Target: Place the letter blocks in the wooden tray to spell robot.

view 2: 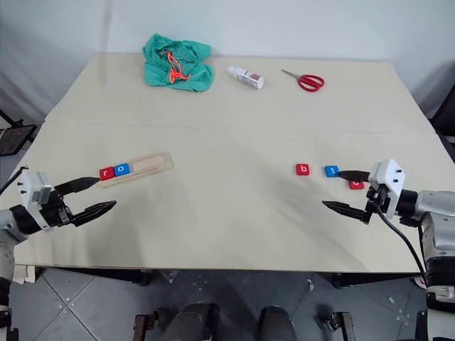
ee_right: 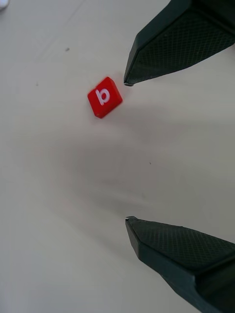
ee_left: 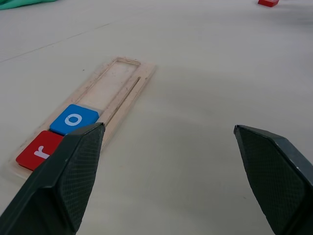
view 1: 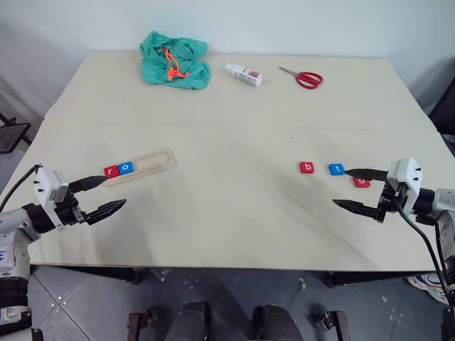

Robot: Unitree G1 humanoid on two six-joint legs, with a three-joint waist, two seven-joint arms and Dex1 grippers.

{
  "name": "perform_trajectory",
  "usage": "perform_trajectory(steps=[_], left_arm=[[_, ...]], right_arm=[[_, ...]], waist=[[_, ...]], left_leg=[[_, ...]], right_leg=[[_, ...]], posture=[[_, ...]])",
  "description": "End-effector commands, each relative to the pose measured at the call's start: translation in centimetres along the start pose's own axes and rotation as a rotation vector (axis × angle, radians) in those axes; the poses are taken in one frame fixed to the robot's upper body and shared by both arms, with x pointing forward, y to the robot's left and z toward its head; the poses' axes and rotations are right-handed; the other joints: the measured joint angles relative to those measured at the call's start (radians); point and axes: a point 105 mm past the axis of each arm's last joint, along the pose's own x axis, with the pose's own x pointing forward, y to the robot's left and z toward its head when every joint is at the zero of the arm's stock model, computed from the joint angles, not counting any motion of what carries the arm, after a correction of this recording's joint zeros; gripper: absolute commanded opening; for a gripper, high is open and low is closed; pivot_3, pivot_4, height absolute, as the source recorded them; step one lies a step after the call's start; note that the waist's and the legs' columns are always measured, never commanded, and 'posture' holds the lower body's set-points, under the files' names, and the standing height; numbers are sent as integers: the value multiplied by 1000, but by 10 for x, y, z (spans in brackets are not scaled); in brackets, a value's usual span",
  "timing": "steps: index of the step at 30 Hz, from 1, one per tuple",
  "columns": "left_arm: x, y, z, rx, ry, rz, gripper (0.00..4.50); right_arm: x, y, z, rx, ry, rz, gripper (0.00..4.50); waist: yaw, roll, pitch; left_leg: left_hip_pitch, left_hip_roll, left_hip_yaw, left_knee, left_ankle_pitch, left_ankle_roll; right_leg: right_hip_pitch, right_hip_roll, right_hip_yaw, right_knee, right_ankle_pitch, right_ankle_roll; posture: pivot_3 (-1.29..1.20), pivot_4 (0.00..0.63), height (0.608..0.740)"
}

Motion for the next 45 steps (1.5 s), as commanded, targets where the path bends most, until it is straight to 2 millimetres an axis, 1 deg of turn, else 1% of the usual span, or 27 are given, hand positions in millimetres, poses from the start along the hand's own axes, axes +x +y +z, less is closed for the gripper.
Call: perform_trajectory(steps=[1,4,8,13,16,18,20,22,26,29,31,35,37,42,45], left_arm=[[-1,4,9,37,-18,24,4500],[0,4,9,34,-20,45,4500],[-4,5,6,-8,23,70,4500],[-35,-3,-7,-55,132,125,4500],[-45,-11,-13,-79,178,116,4500],[-46,-12,-12,-98,170,108,4500],[-44,-8,-10,-123,153,112,4500],[-41,0,-9,-92,162,127,4500],[-30,13,-8,-62,169,101,4500],[-22,25,-7,-58,171,98,4500],[-14,38,-9,-60,182,118,4500],[1,55,-15,-71,219,159,4500],[7,61,-14,-72,208,181,4500],[18,62,-19,-74,212,176,4500],[22,60,-28,-106,233,178,4500]], right_arm=[[0,-3,7,-25,-27,-6,4473],[1,-4,7,-24,-31,-9,4473],[2,-5,7,-29,-30,-11,4473],[1,-5,5,-38,5,0,4473],[3,-5,5,-30,4,12,4473],[7,-7,7,-27,-4,16,4473],[10,-8,10,-27,-18,24,4473],[12,-8,16,-35,-40,32,4473],[17,-5,26,-54,-63,47,4473],[16,-2,33,-69,-80,44,4473],[16,0,39,-74,-92,32,4473],[11,8,43,-75,-99,13,4473],[8,12,44,-69,-97,-1,4473],[1,16,43,-62,-82,-33,4473],[-4,18,42,-54,-74,-51,4473]], waist=[[1,0,0],[0,0,0],[-1,0,0],[-11,0,0],[-12,0,0],[-9,1,1],[-2,3,2],[6,3,2],[4,3,2],[1,4,2],[1,4,2],[2,4,2],[3,4,2],[1,4,2],[0,4,2]], left_leg=[[0,0,0,0,0,0],[0,0,0,0,0,0],[0,0,0,0,0,0],[0,1,0,-2,0,0],[0,1,0,-2,0,0],[0,1,1,-1,0,0],[0,1,1,0,0,0],[0,1,0,1,0,0],[0,0,-1,1,0,0],[0,0,0,0,0,0],[0,0,0,0,0,0],[0,0,0,0,0,0],[0,-1,0,0,0,0],[-1,-1,0,0,0,0],[-1,-1,0,0,0,0]], right_leg=[[0,0,0,0,0,0],[0,0,0,0,0,0],[0,0,0,0,0,0],[-1,0,1,-1,0,0],[0,0,1,-1,0,0],[0,0,1,-1,0,0],[0,0,1,-1,0,0],[0,0,1,-1,0,0],[0,0,1,-1,0,0],[0,0,1,0,0,0],[0,0,0,0,0,0],[-1,0,-2,1,0,0],[-1,0,-2,2,0,0],[-1,0,-3,2,0,0],[-2,0,-3,3,0,0]], posture=[[0,150,740],[0,150,740],[0,150,740],[0,150,740],[0,150,740],[0,150,740],[0,150,740],[0,150,740],[0,150,740],[0,150,740],[0,150,740],[0,150,740],[0,150,740],[0,150,740],[0,150,740]])
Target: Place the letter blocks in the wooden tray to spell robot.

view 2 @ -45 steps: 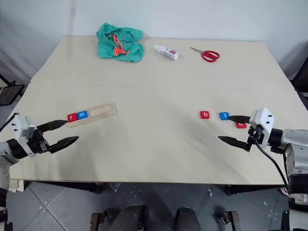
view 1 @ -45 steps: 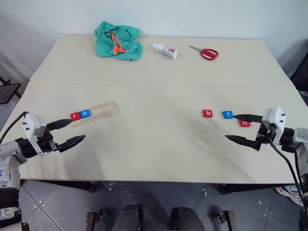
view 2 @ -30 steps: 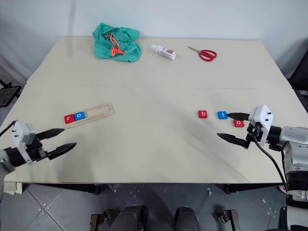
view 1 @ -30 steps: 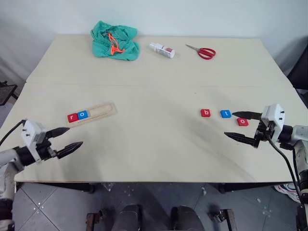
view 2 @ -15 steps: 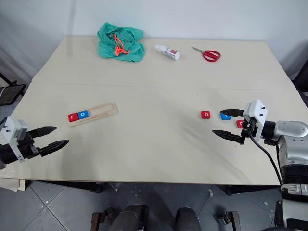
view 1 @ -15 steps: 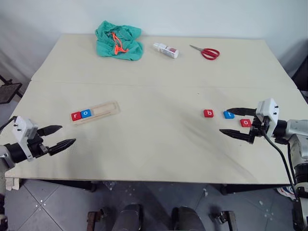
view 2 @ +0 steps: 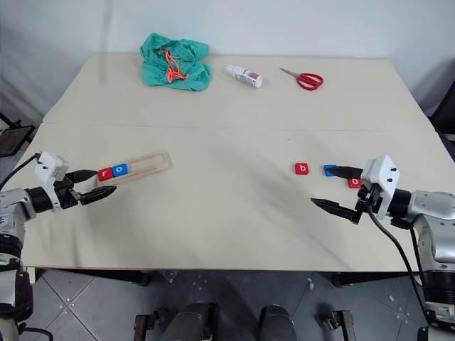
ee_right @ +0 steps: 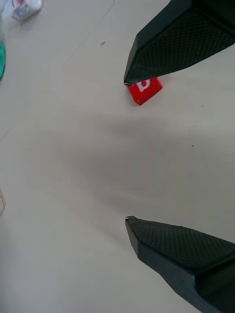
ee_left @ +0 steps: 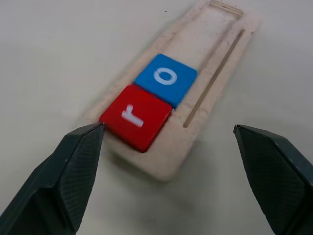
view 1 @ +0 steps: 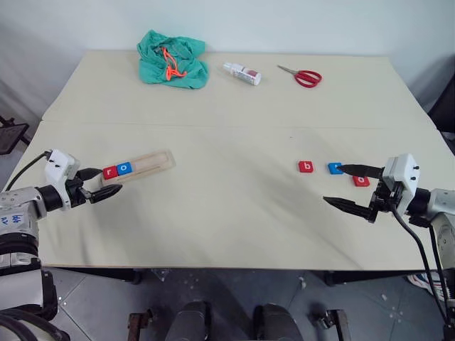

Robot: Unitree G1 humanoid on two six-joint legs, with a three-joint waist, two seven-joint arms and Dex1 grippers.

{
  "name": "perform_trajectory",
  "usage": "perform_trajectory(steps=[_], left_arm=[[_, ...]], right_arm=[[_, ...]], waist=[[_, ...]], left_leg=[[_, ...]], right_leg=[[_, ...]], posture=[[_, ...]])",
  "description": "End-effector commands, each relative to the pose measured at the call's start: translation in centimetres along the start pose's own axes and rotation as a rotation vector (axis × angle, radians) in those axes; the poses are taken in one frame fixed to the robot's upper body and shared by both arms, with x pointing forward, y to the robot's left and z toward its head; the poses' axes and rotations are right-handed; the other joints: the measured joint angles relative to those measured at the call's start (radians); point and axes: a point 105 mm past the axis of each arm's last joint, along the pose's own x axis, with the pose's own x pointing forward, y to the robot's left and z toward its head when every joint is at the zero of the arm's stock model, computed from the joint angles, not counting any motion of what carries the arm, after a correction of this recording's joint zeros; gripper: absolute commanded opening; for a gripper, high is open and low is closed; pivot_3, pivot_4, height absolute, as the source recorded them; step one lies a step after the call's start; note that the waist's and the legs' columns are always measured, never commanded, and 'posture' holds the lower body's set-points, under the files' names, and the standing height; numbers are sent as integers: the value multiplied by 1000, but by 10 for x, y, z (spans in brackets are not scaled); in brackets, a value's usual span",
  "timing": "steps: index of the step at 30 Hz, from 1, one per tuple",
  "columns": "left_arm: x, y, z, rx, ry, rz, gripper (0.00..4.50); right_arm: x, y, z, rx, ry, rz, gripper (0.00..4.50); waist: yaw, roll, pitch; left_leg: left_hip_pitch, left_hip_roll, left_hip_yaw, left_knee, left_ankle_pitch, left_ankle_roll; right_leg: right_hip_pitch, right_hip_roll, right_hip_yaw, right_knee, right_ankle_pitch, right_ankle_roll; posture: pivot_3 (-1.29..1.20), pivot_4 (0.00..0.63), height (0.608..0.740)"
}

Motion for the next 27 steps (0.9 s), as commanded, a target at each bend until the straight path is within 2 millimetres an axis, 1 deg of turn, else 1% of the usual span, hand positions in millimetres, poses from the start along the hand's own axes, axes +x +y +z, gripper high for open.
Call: perform_trajectory(steps=[1,4,14,17,21,27], left_arm=[[3,1,-5,-8,25,7,4500],[9,-5,-11,-23,39,-14,4500],[12,-15,-21,-48,53,-61,4500],[12,-16,-17,-44,29,-62,4500],[0,-10,-11,-23,13,-24,4500],[-10,-2,2,3,-21,44,4500]], right_arm=[[-11,-5,15,-44,-19,-43,4473],[-12,-4,17,-45,-17,-49,4473],[-8,-5,18,-43,-19,-49,4473],[-5,-5,18,-45,-24,-44,4473],[-4,-5,19,-44,-28,-41,4473],[-2,-4,17,-42,-28,-37,4473]], waist=[[1,0,0],[2,0,0],[1,0,0],[2,0,0],[1,0,0],[0,0,0]], left_leg=[[0,0,0,0,0,0],[0,0,0,1,0,0],[1,0,0,2,0,0],[1,0,0,2,0,0],[1,0,0,2,0,0],[1,0,0,2,0,0]], right_leg=[[0,0,0,0,0,0],[0,0,0,1,0,0],[0,-1,1,3,0,0],[0,-1,1,3,0,0],[0,-1,1,4,0,0],[0,-1,1,4,0,0]], posture=[[0,150,740],[0,150,740],[0,150,740],[0,150,740],[0,150,740],[0,150,740]])
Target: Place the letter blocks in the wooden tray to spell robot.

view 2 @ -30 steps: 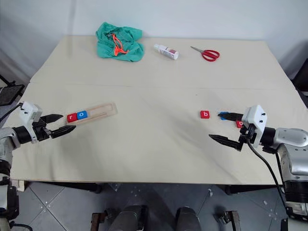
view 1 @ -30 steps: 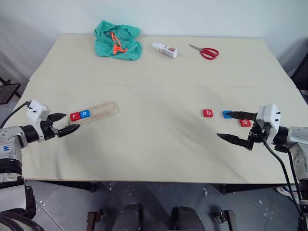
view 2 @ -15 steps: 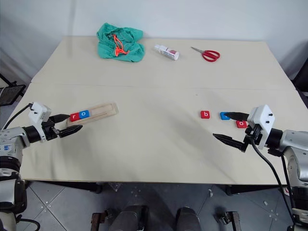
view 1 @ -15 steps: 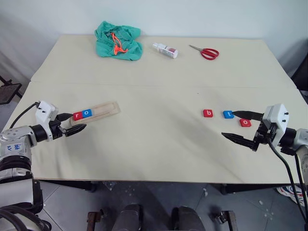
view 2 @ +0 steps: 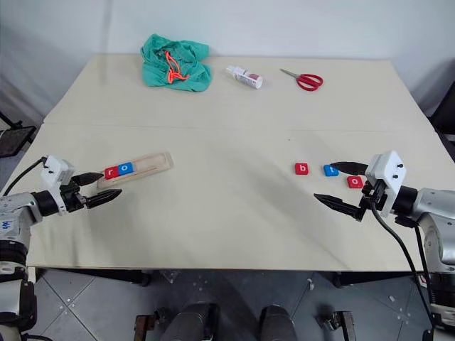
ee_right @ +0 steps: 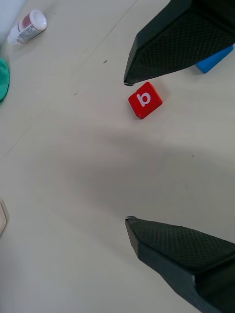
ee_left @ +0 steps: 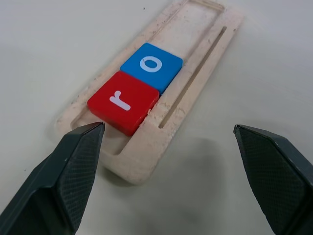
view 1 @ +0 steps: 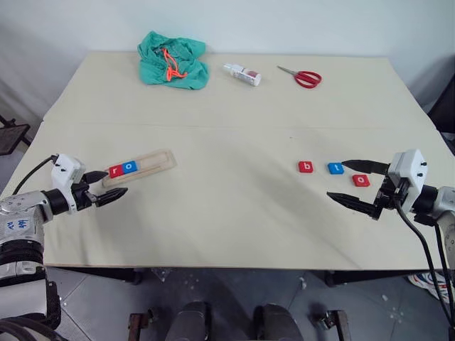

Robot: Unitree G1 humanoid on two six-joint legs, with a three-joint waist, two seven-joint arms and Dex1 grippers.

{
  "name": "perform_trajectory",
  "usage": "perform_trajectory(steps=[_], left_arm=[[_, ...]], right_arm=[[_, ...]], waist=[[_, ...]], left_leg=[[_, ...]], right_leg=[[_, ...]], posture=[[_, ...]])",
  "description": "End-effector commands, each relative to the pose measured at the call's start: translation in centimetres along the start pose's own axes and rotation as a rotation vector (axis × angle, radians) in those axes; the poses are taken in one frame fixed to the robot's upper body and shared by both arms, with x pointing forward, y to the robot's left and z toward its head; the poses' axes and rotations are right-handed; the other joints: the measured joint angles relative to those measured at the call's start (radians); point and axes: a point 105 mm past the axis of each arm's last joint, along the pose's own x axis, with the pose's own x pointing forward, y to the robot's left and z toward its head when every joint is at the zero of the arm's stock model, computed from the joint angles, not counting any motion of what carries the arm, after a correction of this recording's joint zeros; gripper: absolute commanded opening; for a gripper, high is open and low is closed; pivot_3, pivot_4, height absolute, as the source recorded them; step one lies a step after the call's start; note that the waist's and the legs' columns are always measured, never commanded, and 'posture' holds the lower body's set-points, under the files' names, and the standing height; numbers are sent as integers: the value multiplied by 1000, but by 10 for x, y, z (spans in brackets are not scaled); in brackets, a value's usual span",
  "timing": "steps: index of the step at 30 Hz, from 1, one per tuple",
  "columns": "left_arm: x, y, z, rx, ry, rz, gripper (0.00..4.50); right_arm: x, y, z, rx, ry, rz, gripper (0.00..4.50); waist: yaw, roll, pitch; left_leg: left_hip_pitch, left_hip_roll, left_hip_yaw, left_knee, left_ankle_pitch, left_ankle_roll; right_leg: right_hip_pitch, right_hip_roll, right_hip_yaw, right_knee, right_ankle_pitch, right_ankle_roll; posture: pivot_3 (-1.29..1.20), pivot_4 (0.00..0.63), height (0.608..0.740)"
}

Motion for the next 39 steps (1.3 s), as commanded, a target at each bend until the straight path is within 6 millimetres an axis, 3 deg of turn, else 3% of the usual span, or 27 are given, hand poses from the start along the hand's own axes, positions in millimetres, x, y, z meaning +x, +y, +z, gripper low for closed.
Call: perform_trajectory(steps=[1,10,14,23,31,39], left_arm=[[-12,10,8,0,-17,71,4500],[-13,16,-5,-96,3,199,4500],[-7,5,-17,-115,33,140,4500],[20,-21,-10,-103,33,-50,4500],[22,-41,0,-73,35,-181,4500],[19,-19,16,-4,3,-94,4500]], right_arm=[[1,0,8,-30,-26,5,4473],[1,-1,8,-32,-25,1,4473],[2,-2,8,-31,-25,0,4473],[5,-4,10,-38,-26,4,4473],[6,-3,9,-36,-27,-2,4473],[8,-2,6,-30,-29,-5,4473]], waist=[[1,0,0],[1,0,0],[3,0,0],[15,0,0],[18,0,0],[18,0,0]], left_leg=[[0,0,0,0,0,0],[0,0,-1,0,0,0],[0,0,0,0,0,0],[0,-1,-1,2,0,0],[0,-1,-1,2,0,0],[-1,-1,-1,2,0,0]], right_leg=[[0,0,0,0,0,0],[0,0,0,0,0,0],[0,0,1,0,0,0],[1,0,1,0,0,0],[1,-1,1,0,0,0],[1,0,1,-1,0,0]], posture=[[0,150,740],[0,150,740],[0,150,740],[0,150,740],[0,150,740],[0,150,740]])
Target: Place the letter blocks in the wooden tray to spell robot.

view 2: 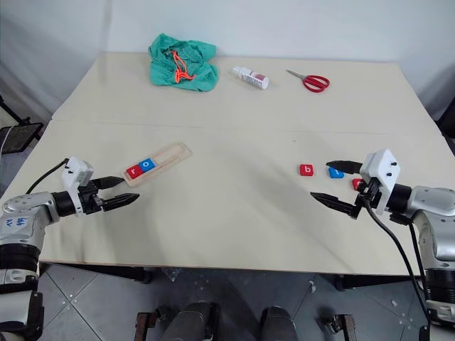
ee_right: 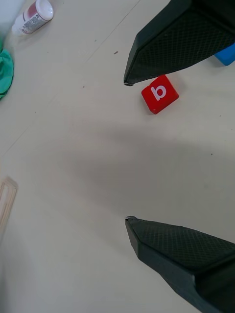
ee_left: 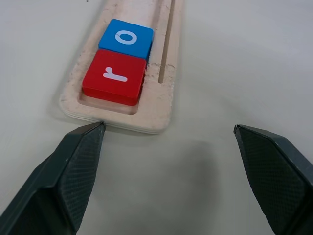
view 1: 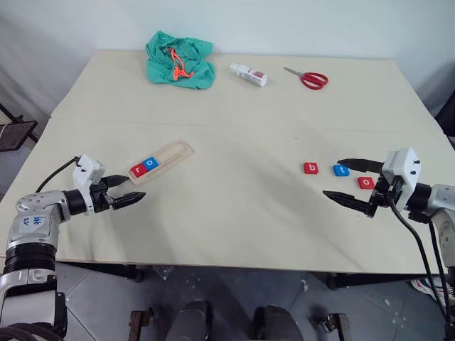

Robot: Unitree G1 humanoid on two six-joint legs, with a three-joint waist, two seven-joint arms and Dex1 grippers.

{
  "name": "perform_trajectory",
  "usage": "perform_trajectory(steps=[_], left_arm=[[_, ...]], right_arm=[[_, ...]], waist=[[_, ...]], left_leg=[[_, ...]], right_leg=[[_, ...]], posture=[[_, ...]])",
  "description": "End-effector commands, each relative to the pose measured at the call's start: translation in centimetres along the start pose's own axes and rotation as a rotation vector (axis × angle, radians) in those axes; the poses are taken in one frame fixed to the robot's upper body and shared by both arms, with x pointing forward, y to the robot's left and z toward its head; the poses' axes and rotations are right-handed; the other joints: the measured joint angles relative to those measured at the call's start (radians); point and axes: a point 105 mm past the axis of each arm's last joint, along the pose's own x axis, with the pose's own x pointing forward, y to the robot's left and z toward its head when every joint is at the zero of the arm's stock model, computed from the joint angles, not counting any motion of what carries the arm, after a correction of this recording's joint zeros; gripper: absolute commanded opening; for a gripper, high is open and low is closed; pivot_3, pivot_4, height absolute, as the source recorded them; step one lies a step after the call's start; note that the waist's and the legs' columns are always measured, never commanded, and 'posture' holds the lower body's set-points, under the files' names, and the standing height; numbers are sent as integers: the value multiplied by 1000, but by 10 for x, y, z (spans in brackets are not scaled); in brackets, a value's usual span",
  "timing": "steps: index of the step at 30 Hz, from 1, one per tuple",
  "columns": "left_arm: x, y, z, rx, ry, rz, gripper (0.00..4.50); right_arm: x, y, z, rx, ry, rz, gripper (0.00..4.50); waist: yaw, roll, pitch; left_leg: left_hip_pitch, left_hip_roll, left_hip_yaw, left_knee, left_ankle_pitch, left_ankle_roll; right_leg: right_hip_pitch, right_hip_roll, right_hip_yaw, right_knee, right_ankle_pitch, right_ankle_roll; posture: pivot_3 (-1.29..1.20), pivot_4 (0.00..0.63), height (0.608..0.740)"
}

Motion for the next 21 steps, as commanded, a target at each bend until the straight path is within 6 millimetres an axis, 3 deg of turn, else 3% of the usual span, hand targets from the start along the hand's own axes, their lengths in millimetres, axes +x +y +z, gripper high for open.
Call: perform_trajectory(steps=[1,15,21], left_arm=[[-4,11,9,55,-8,32,4500],[4,27,30,114,-8,56,4500],[7,25,20,118,60,19,4500]], right_arm=[[-1,-2,6,-28,-22,-12,4473],[-9,1,6,-31,-19,-51,4473],[-11,1,3,-28,-8,-59,4473]], waist=[[-1,0,0],[-10,0,0],[-15,0,0]], left_leg=[[0,0,0,0,0,0],[-1,0,0,0,0,0],[-1,0,0,-1,0,0]], right_leg=[[0,0,0,0,0,0],[-1,0,-2,1,0,0],[-1,0,-3,1,0,0]], posture=[[0,150,740],[0,150,740],[0,150,740]])
